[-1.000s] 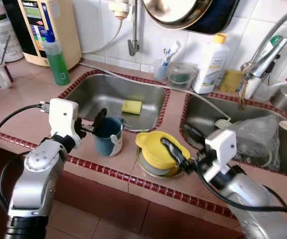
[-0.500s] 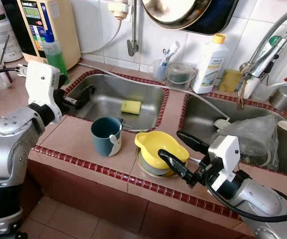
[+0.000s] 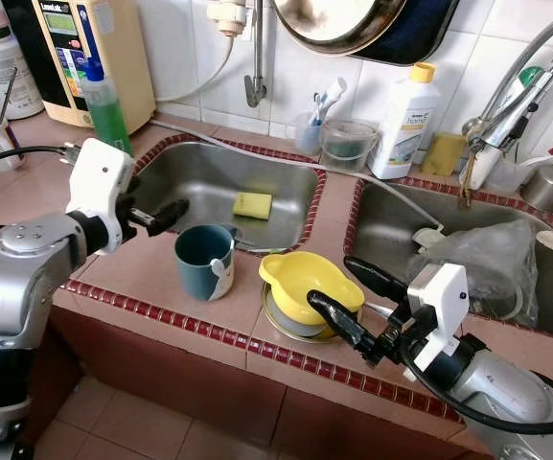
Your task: Kitchen organization
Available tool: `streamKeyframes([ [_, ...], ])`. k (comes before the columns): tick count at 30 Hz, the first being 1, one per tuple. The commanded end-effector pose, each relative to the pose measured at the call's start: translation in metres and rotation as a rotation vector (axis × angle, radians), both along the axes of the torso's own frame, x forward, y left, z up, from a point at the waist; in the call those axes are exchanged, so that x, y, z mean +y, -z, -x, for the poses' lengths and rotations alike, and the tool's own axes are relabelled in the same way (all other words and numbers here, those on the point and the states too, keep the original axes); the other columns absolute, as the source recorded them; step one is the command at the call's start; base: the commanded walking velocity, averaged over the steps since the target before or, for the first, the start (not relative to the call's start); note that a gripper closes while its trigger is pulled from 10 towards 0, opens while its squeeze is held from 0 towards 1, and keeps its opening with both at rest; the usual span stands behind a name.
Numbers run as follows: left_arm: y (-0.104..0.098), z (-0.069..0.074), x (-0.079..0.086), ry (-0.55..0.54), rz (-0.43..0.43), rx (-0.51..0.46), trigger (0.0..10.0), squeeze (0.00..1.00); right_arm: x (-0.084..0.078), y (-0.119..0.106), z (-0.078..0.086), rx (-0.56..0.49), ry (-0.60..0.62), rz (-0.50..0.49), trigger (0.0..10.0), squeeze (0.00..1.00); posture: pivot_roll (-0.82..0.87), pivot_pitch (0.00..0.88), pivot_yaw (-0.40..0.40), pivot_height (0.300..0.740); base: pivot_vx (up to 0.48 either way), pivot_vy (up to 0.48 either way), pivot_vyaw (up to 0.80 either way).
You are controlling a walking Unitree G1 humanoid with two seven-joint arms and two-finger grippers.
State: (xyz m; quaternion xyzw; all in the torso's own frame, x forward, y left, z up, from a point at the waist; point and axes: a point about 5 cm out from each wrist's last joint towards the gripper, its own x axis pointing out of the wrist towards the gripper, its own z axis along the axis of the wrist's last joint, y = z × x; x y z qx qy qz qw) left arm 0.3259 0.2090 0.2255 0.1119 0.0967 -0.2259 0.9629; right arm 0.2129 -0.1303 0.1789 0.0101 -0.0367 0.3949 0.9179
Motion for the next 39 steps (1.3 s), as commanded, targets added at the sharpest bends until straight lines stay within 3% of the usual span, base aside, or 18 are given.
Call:
streamKeyframes([
  [1, -0.001, -0.004, -0.007, 0.03, -0.007, 0.021, 10.0, 0.0, 0.0, -0.007, -0.001, -0.022, 0.007, 0.004, 10.0, 0.0, -0.04, 0.034, -0.014, 0.74, 0.0, 0.0, 0.0],
  [9, 0.003, -0.009, -0.016, 0.097, -0.036, 0.051, 10.0, 0.0, -0.003, -0.008, 0.002, -0.02, 0.026, 0.008, 10.0, 0.0, -0.06, 0.047, -0.003, 0.74, 0.0, 0.0, 0.0],
  [19, 0.002, -0.012, -0.005, 0.106, -0.087, 0.059, 10.0, 0.0, -0.004, -0.009, 0.002, -0.019, 0.041, 0.006, 10.0, 0.0, -0.06, 0.054, 0.002, 0.74, 0.0, 0.0, 0.0],
  [26, -0.002, -0.011, 0.003, 0.108, -0.118, 0.057, 10.0, 0.0, -0.004, -0.009, 0.002, -0.016, 0.034, 0.007, 10.0, 0.0, -0.05, 0.059, -0.01, 0.74, 0.0, 0.0, 0.0],
  [39, 0.003, -0.002, 0.0, 0.177, -0.124, 0.078, 10.0, 0.0, -0.005, -0.009, 0.002, -0.012, 0.025, 0.016, 10.0, 0.0, -0.05, 0.059, -0.02, 0.74, 0.0, 0.0, 0.0],
])
